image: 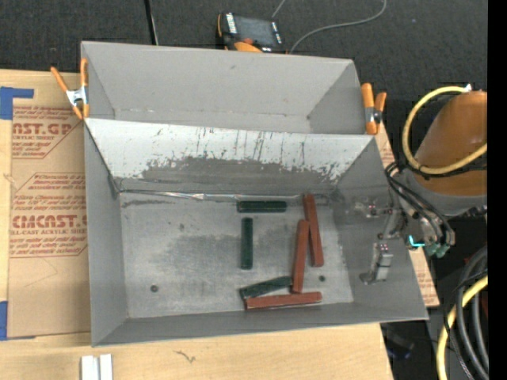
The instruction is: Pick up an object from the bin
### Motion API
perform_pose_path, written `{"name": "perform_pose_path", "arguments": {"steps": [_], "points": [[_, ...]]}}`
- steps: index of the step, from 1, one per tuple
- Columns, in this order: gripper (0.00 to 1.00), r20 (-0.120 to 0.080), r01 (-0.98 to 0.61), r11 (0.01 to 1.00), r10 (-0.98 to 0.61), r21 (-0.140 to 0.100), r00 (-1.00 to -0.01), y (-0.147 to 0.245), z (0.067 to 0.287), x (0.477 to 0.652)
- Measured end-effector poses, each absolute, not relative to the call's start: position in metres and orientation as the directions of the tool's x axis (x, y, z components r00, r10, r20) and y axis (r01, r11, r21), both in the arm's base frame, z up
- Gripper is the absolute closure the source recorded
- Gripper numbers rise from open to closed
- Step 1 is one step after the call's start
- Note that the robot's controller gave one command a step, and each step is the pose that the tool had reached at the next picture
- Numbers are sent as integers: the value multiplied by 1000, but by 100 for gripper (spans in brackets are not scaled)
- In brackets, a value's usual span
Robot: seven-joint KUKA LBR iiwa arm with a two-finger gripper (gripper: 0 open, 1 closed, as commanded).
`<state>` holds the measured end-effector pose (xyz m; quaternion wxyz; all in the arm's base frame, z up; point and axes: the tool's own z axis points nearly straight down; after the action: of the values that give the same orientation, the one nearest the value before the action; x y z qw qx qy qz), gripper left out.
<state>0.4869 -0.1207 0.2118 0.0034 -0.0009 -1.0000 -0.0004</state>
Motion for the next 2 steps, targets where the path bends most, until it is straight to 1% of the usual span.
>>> {"name": "perform_pose_path", "arguments": {"steps": [1,2], "points": [[0,-4,-385,923,-385,0,-923,-112,68,512],[0,-6,-750,661,-750,-4,-661,-79,71,522]]}}
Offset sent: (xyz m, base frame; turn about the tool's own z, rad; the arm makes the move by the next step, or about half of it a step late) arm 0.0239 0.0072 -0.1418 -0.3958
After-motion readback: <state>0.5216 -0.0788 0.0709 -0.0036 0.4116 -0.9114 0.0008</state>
